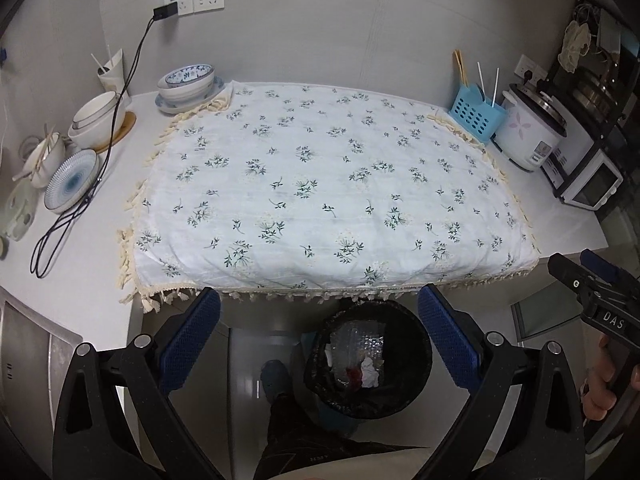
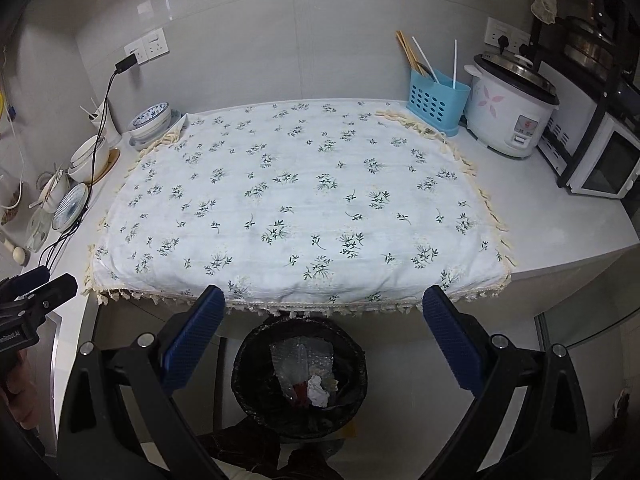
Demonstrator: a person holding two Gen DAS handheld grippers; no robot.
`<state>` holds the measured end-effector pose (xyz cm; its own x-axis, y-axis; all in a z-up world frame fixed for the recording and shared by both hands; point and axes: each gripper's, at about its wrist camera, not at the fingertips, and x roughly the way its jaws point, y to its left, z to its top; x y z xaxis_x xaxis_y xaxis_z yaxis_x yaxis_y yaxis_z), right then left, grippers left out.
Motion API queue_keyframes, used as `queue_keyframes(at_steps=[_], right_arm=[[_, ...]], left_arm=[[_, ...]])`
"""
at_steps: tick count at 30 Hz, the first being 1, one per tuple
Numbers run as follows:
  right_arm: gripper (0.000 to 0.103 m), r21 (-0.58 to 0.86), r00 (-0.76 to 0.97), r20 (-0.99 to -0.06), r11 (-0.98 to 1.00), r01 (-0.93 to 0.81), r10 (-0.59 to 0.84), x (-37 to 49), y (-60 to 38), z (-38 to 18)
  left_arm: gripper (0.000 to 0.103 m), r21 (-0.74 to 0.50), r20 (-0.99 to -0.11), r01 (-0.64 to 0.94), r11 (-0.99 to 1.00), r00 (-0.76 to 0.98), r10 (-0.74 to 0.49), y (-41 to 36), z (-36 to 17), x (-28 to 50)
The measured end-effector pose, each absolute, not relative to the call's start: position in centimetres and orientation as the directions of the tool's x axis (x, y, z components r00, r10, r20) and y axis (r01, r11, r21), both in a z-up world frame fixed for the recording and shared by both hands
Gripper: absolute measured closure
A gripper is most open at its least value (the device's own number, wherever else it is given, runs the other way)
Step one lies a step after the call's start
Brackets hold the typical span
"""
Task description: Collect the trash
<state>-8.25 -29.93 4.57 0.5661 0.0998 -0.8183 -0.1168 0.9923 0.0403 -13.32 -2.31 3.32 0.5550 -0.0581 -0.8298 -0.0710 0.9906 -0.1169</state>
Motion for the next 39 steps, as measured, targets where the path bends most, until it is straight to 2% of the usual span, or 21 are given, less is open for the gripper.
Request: queue_keyframes(at_steps=[19,39], right_arm=[[0.008,0.033,0.561,-0.822,0.991,-0.127,0.099,-8.18,-29.83,4.49],[0.008,0.036,0.542,-0.833,0.990,-0.139,0.107,-7.77,-30.00,3.88]], left_arm=[[0.006,-0.114,-0.835,-0.068,0.991,0.548,-0.059,-2.45,3.07,-13.22],[0.006,-0.059,-0.841,-0.096,0.994,0.541,0.003,-2.60,2.69,-12.66]])
